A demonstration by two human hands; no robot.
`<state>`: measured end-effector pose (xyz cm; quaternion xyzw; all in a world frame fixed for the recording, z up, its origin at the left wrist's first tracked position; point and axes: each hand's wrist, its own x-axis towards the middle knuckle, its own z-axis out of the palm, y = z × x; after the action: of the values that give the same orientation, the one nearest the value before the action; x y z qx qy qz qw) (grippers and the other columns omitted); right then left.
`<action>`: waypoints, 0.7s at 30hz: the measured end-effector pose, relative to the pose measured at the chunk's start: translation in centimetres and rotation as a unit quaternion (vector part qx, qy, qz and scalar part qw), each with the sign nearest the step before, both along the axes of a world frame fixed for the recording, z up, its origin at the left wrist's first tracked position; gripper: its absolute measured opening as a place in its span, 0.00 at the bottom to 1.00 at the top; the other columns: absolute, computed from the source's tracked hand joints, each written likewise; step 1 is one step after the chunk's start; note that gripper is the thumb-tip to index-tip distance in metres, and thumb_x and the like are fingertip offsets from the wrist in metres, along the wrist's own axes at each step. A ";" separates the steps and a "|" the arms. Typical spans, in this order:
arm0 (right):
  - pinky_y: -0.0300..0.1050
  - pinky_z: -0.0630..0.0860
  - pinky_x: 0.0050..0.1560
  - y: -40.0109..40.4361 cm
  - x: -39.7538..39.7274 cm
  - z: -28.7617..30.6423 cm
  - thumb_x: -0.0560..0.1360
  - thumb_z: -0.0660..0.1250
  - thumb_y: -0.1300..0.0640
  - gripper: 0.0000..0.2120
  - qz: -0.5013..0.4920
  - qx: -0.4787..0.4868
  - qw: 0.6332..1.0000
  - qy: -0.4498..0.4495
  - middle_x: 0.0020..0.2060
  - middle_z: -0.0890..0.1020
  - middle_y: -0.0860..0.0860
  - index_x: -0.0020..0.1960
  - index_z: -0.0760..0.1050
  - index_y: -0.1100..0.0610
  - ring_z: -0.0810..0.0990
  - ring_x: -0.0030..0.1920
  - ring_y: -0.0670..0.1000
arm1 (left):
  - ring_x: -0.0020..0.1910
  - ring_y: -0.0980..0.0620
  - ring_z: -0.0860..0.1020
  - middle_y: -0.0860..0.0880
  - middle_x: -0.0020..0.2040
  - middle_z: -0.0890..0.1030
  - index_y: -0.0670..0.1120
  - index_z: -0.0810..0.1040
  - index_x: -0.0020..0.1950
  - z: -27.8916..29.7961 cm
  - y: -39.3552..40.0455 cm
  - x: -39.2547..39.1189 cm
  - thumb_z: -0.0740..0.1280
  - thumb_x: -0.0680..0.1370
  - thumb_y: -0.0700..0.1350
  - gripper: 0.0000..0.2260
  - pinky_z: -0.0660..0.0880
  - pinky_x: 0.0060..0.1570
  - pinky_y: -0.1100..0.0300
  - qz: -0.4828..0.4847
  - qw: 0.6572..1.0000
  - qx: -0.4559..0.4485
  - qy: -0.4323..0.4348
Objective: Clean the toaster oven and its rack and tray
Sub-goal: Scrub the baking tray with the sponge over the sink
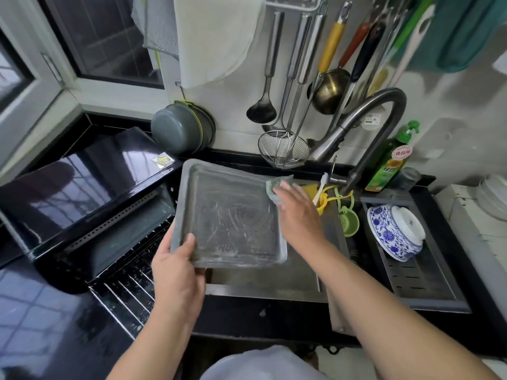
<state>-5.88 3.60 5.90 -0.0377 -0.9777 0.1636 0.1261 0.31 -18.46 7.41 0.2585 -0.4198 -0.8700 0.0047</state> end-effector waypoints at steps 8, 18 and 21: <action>0.46 0.69 0.64 -2.9 7.5 -1.1 0.80 0.62 0.51 0.13 0.054 -0.048 0.993 -0.093 0.61 0.67 0.46 0.63 0.74 0.51 0.64 0.61 0.50 | 0.52 0.48 0.85 0.42 0.64 0.83 0.48 0.78 0.71 -1.3 -0.5 -1.7 0.58 0.84 0.33 0.19 0.81 0.53 0.49 0.069 0.997 0.034 -0.025; 0.49 0.70 0.62 -2.0 5.1 -0.2 0.80 0.63 0.53 0.11 0.055 -0.017 0.998 -0.029 0.57 0.73 0.49 0.59 0.78 0.55 0.67 0.59 0.52 | 0.61 0.43 0.82 0.43 0.64 0.83 0.50 0.79 0.69 -2.1 1.6 -2.3 0.57 0.85 0.35 0.18 0.75 0.65 0.37 0.088 0.991 0.094 -0.046; 0.52 0.71 0.61 -3.5 6.4 -1.7 0.81 0.61 0.51 0.12 0.081 -0.062 0.990 -0.097 0.57 0.74 0.48 0.60 0.77 0.54 0.69 0.59 0.52 | 0.57 0.45 0.83 0.42 0.63 0.84 0.49 0.80 0.68 -2.1 2.4 -2.7 0.58 0.85 0.36 0.17 0.78 0.63 0.42 0.080 0.994 0.066 -0.043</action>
<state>0.47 0.11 4.15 0.0181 -0.9731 0.2291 0.0141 -2.43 -16.04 5.27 0.3283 -0.3392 -0.8807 0.0387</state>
